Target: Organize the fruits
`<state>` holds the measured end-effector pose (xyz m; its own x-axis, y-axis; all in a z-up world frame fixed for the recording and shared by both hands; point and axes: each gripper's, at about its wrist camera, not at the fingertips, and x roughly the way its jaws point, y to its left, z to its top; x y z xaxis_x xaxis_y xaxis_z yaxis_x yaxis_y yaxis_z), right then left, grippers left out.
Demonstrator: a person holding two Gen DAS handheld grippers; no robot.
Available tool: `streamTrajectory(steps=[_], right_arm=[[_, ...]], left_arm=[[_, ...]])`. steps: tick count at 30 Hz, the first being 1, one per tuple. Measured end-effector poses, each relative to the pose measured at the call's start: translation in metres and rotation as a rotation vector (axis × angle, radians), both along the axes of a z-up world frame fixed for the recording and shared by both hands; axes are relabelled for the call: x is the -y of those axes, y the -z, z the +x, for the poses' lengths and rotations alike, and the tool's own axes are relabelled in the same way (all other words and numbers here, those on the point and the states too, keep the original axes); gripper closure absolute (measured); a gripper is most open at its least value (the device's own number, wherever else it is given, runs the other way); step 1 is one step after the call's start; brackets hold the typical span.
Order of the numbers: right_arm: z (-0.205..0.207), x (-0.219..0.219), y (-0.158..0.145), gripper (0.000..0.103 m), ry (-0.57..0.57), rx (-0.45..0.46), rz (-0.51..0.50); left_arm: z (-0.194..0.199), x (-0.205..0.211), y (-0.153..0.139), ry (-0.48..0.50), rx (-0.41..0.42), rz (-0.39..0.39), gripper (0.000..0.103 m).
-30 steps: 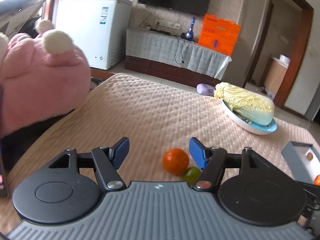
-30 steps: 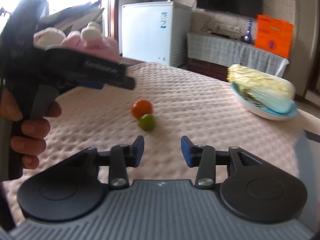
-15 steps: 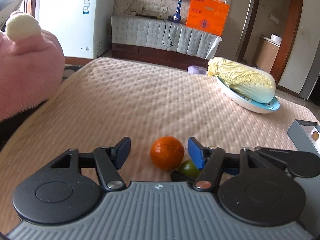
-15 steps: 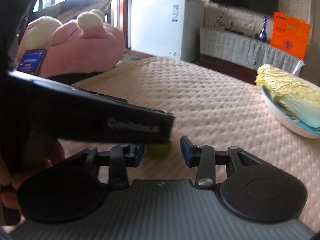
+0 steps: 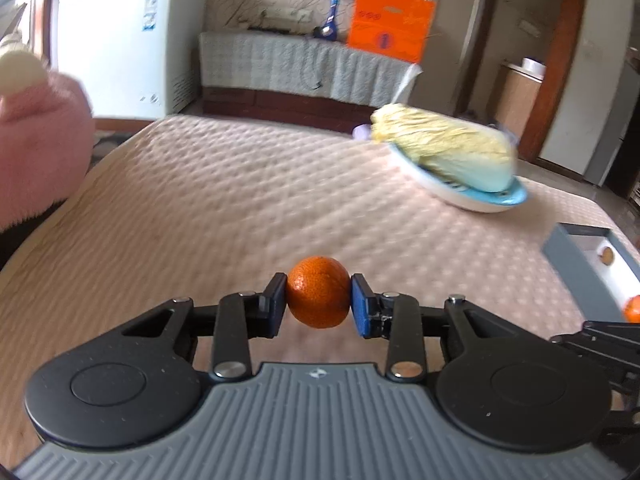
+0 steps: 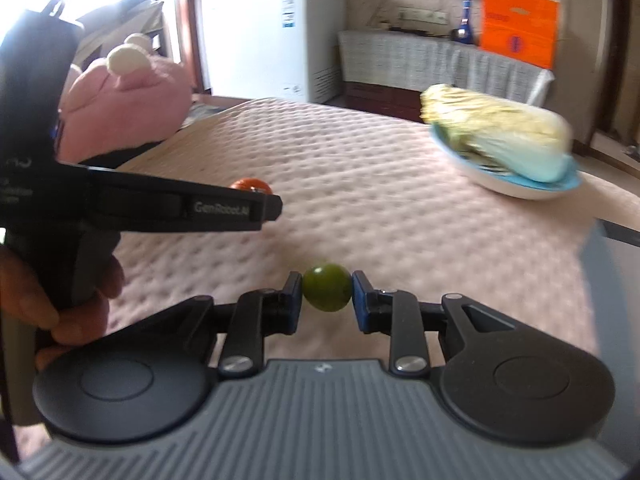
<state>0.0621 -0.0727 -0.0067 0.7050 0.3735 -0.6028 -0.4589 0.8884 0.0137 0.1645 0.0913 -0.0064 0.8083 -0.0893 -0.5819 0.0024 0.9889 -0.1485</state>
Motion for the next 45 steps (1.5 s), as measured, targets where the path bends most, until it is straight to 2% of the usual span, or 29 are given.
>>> streamTrajectory(steps=[8, 17, 22, 24, 26, 27, 29, 30, 37, 39, 40, 41, 45], right_arm=[[-0.048, 0.062, -0.029, 0.073, 0.126, 0.038, 0.0], [-0.083, 0.157, -0.051, 0.073, 0.321, 0.082, -0.031], [-0.079, 0.209, -0.036, 0.073, 0.431, 0.02, -0.042], [-0.071, 0.221, -0.025, 0.072, 0.425, -0.031, -0.01], [-0.068, 0.223, -0.017, 0.072, 0.402, -0.042, -0.02], [-0.068, 0.223, -0.016, 0.07, 0.383, -0.037, -0.042], [-0.072, 0.224, -0.017, 0.05, 0.362, -0.008, -0.077], [-0.078, 0.226, -0.019, 0.046, 0.365, 0.003, -0.081], [-0.106, 0.243, -0.032, 0.046, 0.418, -0.014, -0.012], [-0.118, 0.245, -0.036, 0.045, 0.44, -0.016, 0.028], [-0.124, 0.245, -0.038, 0.042, 0.447, -0.014, 0.042], [-0.13, 0.244, -0.039, 0.039, 0.449, -0.014, 0.043], [-0.152, 0.24, -0.037, 0.037, 0.473, -0.018, -0.01]], left_arm=[[-0.027, 0.066, -0.03, 0.112, 0.058, -0.001, 0.064], [-0.05, 0.184, -0.055, 0.306, 0.112, -0.037, 0.064], [-0.055, 0.252, -0.053, 0.406, 0.11, -0.034, 0.063], [-0.053, 0.273, -0.048, 0.428, 0.102, -0.023, 0.062], [-0.052, 0.288, -0.044, 0.441, 0.088, -0.009, 0.061], [-0.051, 0.293, -0.043, 0.445, 0.09, -0.004, 0.06], [-0.053, 0.302, -0.042, 0.443, 0.093, 0.007, 0.054], [-0.054, 0.304, -0.042, 0.438, 0.091, 0.008, 0.05], [-0.079, 0.298, -0.043, 0.4, 0.055, 0.05, 0.045], [-0.089, 0.292, -0.045, 0.39, 0.061, 0.057, 0.035], [-0.097, 0.29, -0.047, 0.381, 0.066, 0.061, 0.033], [-0.104, 0.288, -0.048, 0.371, 0.068, 0.064, 0.03], [-0.137, 0.276, -0.053, 0.353, 0.071, 0.077, 0.024]])
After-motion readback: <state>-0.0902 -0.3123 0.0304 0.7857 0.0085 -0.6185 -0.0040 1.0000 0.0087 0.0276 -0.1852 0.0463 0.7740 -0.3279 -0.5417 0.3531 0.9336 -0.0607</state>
